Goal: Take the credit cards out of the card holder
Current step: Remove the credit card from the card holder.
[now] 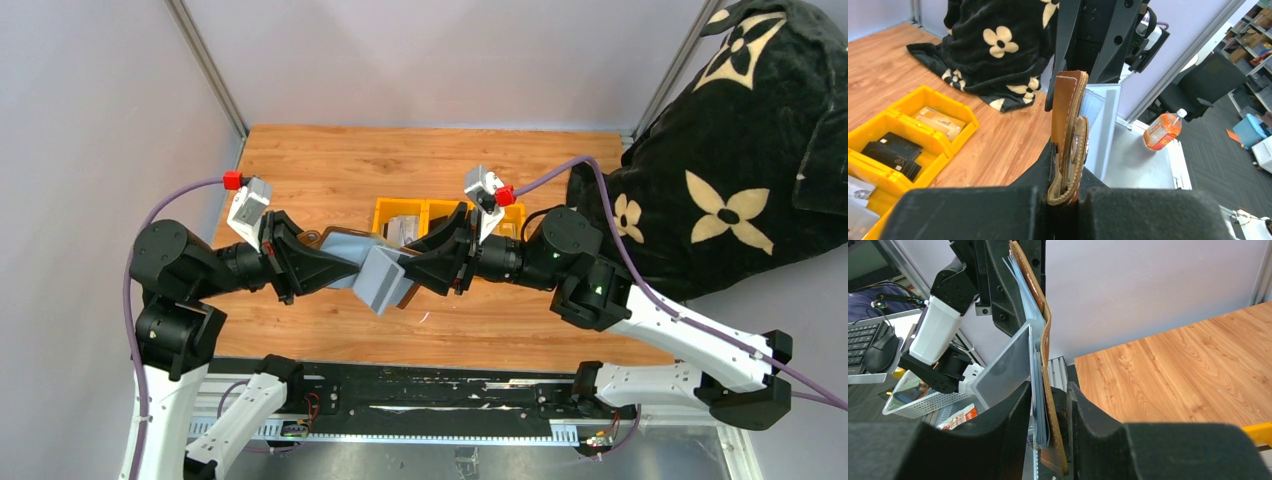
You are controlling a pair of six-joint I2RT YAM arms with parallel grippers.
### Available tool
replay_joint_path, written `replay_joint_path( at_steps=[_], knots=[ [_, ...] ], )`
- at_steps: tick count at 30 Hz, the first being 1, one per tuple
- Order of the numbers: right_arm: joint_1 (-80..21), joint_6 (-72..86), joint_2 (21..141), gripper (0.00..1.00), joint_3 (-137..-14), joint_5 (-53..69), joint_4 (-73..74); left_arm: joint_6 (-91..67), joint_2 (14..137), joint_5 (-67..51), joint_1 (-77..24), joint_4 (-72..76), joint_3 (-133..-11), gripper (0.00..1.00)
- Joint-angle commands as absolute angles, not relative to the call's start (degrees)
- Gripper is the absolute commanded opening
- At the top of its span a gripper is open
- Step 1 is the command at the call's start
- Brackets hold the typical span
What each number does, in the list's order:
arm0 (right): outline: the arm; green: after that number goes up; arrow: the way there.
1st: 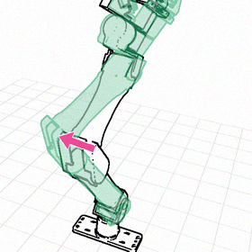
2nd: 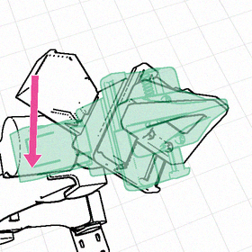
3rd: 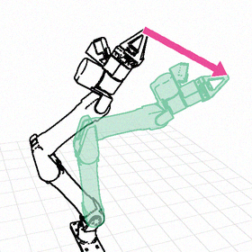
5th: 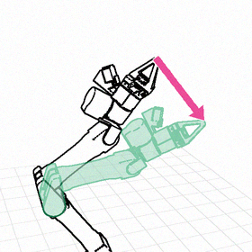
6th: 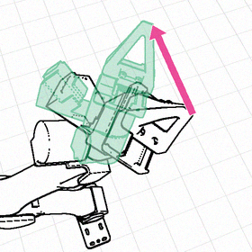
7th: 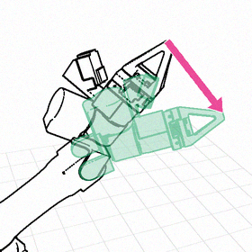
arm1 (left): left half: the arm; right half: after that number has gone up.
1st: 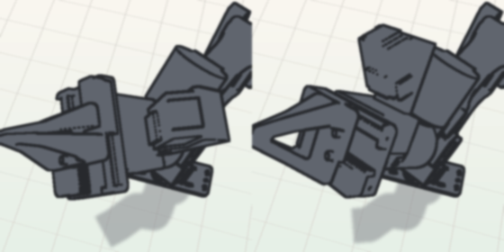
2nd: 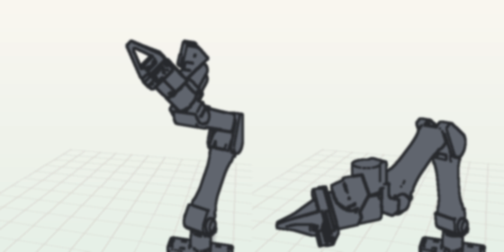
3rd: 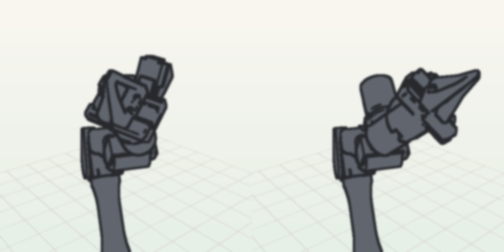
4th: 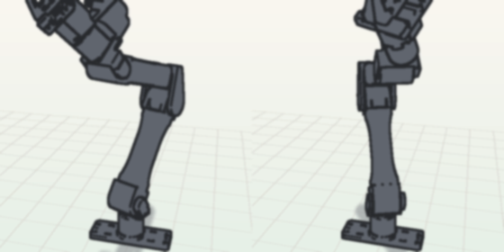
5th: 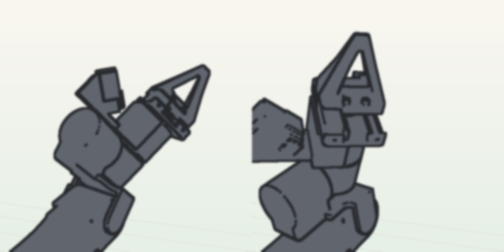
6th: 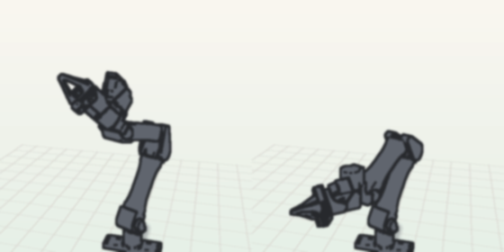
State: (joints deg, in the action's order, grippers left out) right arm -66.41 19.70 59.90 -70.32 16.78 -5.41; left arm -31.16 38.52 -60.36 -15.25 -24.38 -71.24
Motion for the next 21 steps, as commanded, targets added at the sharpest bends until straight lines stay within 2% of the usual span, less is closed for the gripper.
replay_joint_path(
  at_steps=[1, 4, 7, 9, 12, 14, 15, 16, 17, 18, 19, 21],
  knots=[
    [-67.0, 19.5, 59.4, 0.36, -70.3, 12.5, -6.4, -27.4, 38.3, -61.0, -15.6, -27.8, -73.0, 0.0],
    [-67.1, 19.9, 60.2, 0.39, -70.6, 12.9, -7.2, -26.5, 38.1, -60.9, -15.6, -28.3, -72.7, 0.0],
    [-67.2, 20.4, 62.0, 0.51, -71.1, 16.6, -9.3, -24.8, 38.0, -59.6, -15.6, -29.7, -72.7, 0.0],
    [-67.5, 20.3, 63.7, 0.53, -72.6, 18.0, -7.5, -23.4, 37.9, -58.7, -15.6, -30.8, -72.9, 0.0],
    [-68.1, 20.2, 65.1, 0.52, -73.3, 18.5, -6.7, -22.6, 37.6, -58.1, -15.5, -31.1, -73.0, 0.0],
    [-68.3, 20.5, 65.8, 0.44, -73.6, 18.4, -6.4, -21.9, 37.5, -57.6, -15.6, -31.5, -73.0, 0.02],
    [-68.3, 20.6, 66.1, 0.35, -74.0, 18.3, -5.9, -21.3, 37.5, -57.1, -15.6, -32.0, -73.1, 0.11],
    [-68.3, 20.5, 66.4, 0.25, -74.6, 17.8, -5.0, -20.1, 37.4, -56.8, -15.6, -32.4, -73.2, 0.28],
    [-68.3, 20.7, 66.8, 0.17, -75.5, 16.7, -3.4, -18.4, 37.2, -56.2, -15.6, -33.3, -73.5, 0.5],
    [-68.4, 20.7, 67.1, 0.1, -76.6, 15.3, -2.2, -16.3, 37.1, -55.0, -15.6, -34.7, -74.1, 0.65],
    [-68.5, 20.6, 67.6, 0.04, -78.0, 13.6, 0.9, -14.3, 36.6, -53.3, -15.6, -35.6, -74.4, 0.73],
    [-69.0, 19.9, 68.7, 0.0, -81.4, 8.9, 6.6, -10.0, 35.4, -50.4, -15.6, -36.5, -74.6, 0.81]
  ],
)
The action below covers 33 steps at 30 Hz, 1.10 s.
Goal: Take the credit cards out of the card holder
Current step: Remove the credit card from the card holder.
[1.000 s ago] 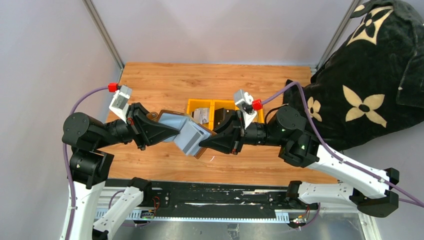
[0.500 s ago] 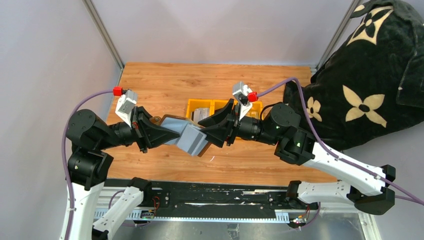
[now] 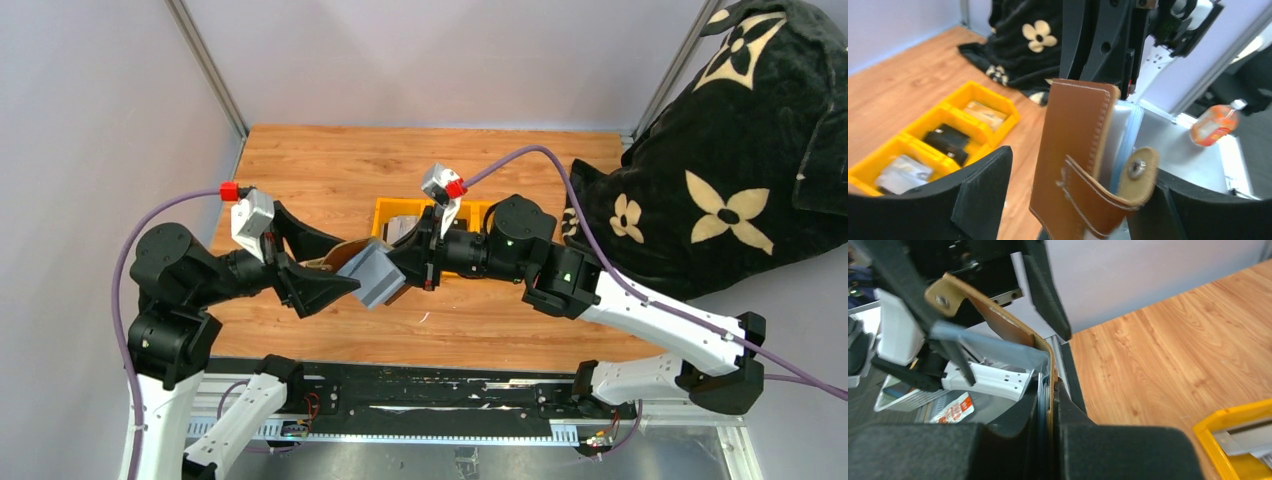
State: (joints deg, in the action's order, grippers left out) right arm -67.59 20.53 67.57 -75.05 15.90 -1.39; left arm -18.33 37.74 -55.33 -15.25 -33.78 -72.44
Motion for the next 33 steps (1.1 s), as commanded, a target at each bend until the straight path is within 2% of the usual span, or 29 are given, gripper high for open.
replay_joint_path(
  at_steps=[1, 3, 4, 6, 12, 17, 23, 25, 28, 33],
  knots=[
    [-69.3, 19.9, 69.6, 0.0, -82.9, 6.2, 9.0, -8.2, 34.7, -49.5, -15.6, -36.5, -74.4, 0.83],
    [-70.5, 19.7, 71.8, 0.0, -86.8, 1.2, 13.8, -6.1, 33.1, -47.8, -15.6, -35.8, -73.0, 0.86],
    [-71.3, 19.6, 73.9, 0.0, -89.3, -2.9, 16.4, -5.0, 32.4, -47.1, -15.6, -35.5, -71.9, 0.93],
    [-73.3, 19.4, 77.6, 0.0, -96.1, -10.0, 21.7, -2.4, 30.9, -44.6, -15.6, -35.5, -69.7, 0.99],
    [-79.4, 18.1, 88.5, 0.0, -111.4, -29.6, 32.8, 6.3, 26.5, -34.2, -15.6, -34.2, -63.6, 1.0],
    [-82.6, 15.5, 95.3, 0.0, -119.2, -35.6, 35.4, 9.3, 24.0, -29.9, -15.6, -31.5, -59.6, 0.99],
    [-84.6, 13.3, 99.9, 0.0, -125.0, -37.1, 36.1, 7.8, 24.3, -31.1, -15.6, -30.7, -57.7, 0.92],
    [-84.7, 12.9, 99.6, 0.0, -124.4, -37.2, 36.1, 8.0, 24.4, -30.0, -15.6, -30.7, -57.8, 0.87],
    [-84.6, 11.8, 96.6, 0.0, -119.7, -36.6, 35.3, 10.0, 24.6, -29.1, -15.6, -32.2, -59.3, 0.78],
    [-83.7, 10.3, 86.2, 0.0, -105.3, -28.6, 27.3, 11.8, 25.8, -31.9, -15.6, -38.4, -63.3, 0.59]
  ],
)
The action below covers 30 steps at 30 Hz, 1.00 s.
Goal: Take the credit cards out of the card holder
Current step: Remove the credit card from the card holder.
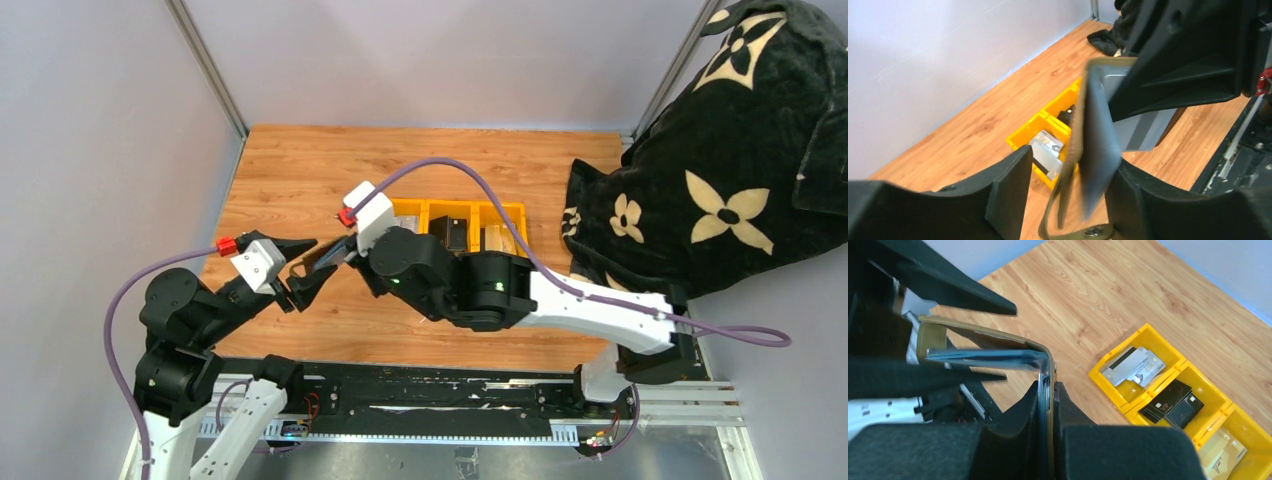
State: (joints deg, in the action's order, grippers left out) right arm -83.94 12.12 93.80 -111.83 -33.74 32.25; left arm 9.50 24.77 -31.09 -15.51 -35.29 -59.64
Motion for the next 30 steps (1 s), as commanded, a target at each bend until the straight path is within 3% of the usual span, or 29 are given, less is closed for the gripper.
replay_joint_path(
  at_steps=[1, 5, 9, 18, 30],
  knots=[
    [-83.3, 10.4, 84.9, 0.0, -103.3, -26.7, 26.9, 11.5, 26.2, -32.8, -15.6, -39.1, -64.0, 0.55],
    [-83.0, 9.3, 79.9, 0.0, -97.0, -21.1, 22.8, 8.9, 27.4, -37.0, -15.6, -39.7, -66.5, 0.44],
    [-82.5, 8.9, 75.9, 0.0, -92.5, -16.3, 19.3, 6.7, 29.7, -42.8, -15.6, -42.0, -68.6, 0.42],
    [-77.2, 12.8, 67.4, 0.0, -82.5, 3.5, 9.4, -2.8, 34.8, -52.8, -15.6, -43.8, -72.5, 0.56],
    [-67.7, 20.3, 63.4, 0.0, -74.6, 26.0, 2.3, -13.3, 40.0, -58.5, -15.6, -40.2, -76.5, 0.14]
  ],
)
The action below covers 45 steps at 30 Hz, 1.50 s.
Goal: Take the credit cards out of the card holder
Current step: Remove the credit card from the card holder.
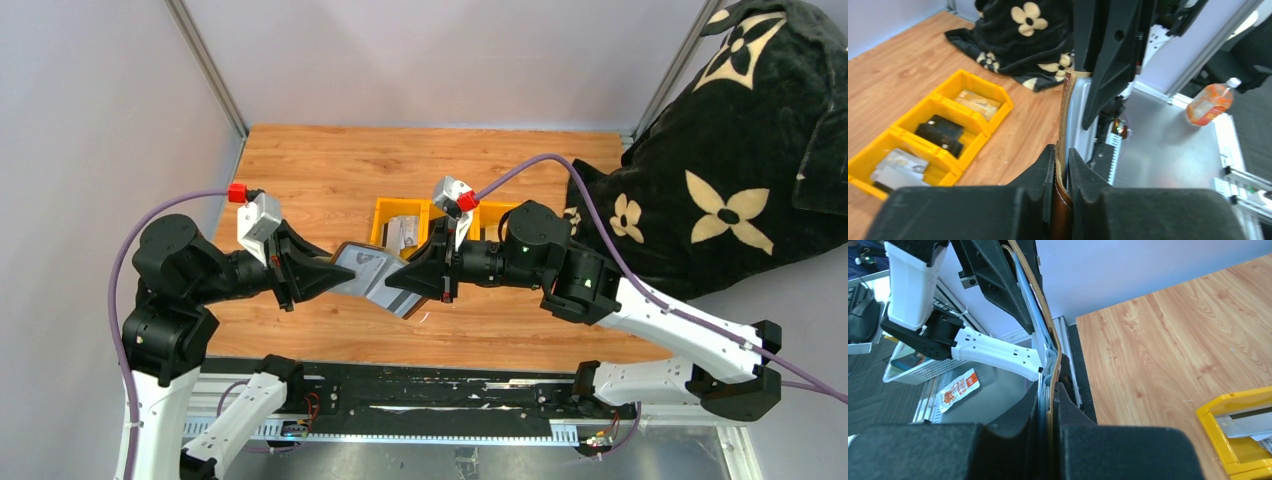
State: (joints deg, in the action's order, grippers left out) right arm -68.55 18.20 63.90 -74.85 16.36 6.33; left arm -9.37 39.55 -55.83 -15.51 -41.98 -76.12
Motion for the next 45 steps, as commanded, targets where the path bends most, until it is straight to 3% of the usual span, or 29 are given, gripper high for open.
replay_joint_path(
  at_steps=[1, 4, 9, 16, 25, 33, 40, 45],
  knots=[
    [-67.6, 20.3, 63.5, 0.0, -74.8, 26.8, 2.8, -13.8, 40.1, -58.7, -15.6, -40.1, -76.3, 0.1],
    [-67.1, 19.6, 64.3, 0.01, -75.6, 30.3, 4.0, -14.6, 40.8, -59.7, -15.6, -40.3, -76.4, 0.02],
    [-63.2, 19.4, 63.7, 0.12, -74.4, 38.6, 4.7, -16.4, 42.9, -64.0, -15.6, -41.5, -77.1, 0.0],
    [-61.1, 16.8, 62.6, 0.5, -71.9, 44.2, 4.1, -29.2, 43.2, -69.4, -15.6, -30.5, -73.7, 0.0],
    [-54.4, 9.4, 61.8, 0.72, -79.7, 42.0, 10.1, -30.8, 42.2, -71.9, -15.6, -31.1, -71.7, 0.0],
    [-54.1, 10.1, 73.3, 0.73, -91.4, 54.0, 11.0, -28.9, 40.6, -71.4, -15.6, -33.7, -70.3, 0.0],
    [-55.7, 14.3, 77.7, 0.66, -93.4, 60.4, 7.0, -20.1, 41.2, -69.6, -15.6, -43.4, -71.8, 0.0],
    [-58.4, 8.2, 81.2, 0.56, -99.3, 58.7, 19.0, -13.1, 41.1, -65.2, -15.6, -46.9, -71.8, 0.0]
  ],
)
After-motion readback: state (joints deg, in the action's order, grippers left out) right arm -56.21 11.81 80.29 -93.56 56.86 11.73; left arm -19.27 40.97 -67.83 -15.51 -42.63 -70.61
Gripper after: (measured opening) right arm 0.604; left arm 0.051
